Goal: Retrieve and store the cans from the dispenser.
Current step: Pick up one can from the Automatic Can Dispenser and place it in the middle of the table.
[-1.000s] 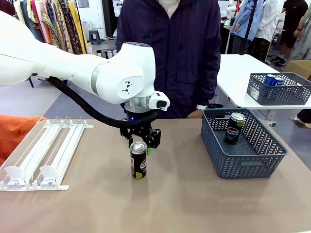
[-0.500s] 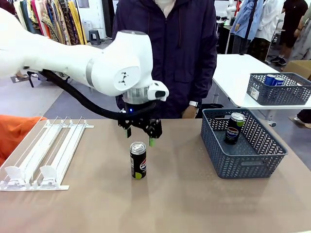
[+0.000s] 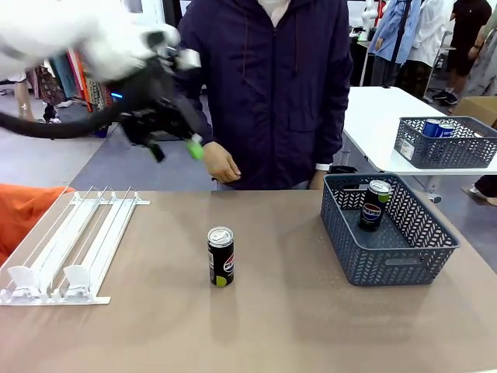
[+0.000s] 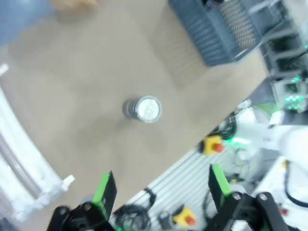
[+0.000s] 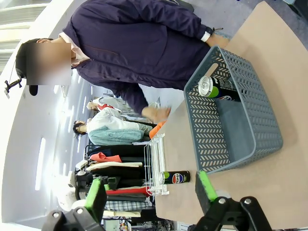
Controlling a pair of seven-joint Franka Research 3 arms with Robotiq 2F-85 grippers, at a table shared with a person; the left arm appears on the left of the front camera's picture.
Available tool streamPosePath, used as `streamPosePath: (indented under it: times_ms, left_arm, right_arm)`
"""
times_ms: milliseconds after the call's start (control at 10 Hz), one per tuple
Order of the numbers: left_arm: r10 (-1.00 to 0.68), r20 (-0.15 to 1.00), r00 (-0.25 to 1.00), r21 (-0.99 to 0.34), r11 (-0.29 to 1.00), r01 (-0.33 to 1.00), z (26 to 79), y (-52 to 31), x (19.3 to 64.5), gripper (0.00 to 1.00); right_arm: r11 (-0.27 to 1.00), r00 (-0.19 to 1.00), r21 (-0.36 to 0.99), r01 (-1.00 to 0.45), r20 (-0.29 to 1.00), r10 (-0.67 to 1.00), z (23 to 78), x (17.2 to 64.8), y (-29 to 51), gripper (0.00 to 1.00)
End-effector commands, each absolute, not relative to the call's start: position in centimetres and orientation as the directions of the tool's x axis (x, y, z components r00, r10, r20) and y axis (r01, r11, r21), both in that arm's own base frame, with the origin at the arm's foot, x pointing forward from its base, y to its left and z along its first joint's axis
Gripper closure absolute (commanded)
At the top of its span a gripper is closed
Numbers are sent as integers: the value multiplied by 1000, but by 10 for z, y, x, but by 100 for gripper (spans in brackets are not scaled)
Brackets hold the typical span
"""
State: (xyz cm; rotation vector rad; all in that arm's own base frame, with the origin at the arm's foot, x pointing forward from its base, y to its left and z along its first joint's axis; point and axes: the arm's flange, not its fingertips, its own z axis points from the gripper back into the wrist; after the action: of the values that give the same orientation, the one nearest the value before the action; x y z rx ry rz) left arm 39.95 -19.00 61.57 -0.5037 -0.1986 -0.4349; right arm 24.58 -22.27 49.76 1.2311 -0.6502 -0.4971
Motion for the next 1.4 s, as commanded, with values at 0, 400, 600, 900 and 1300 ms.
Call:
streamPosePath:
  times_ms: [0, 400, 600, 900, 1300]
  left_arm:
    - [-116, 307, 945, -676, 672, 302, 588, -78, 377, 0]
    - [372, 194, 908, -933, 355, 54, 514, 65, 307, 0]
    - [389, 130, 912, -967, 254, 30, 484, 95, 283, 0]
    - [368, 154, 917, -934, 357, 13, 507, 83, 304, 0]
    - [368, 154, 917, -934, 357, 13, 507, 83, 304, 0]
  right_arm:
    - [262, 712, 964, -38, 210, -670, 499, 249, -222, 0]
    - [262, 712, 964, -38, 210, -670, 499, 249, -222, 0]
    - [262, 712, 964, -38, 210, -670, 499, 249, -222, 0]
    - [262, 712, 964, -38, 210, -670, 499, 249, -222, 0]
    - [262, 712, 964, -38, 210, -670, 499, 249, -222, 0]
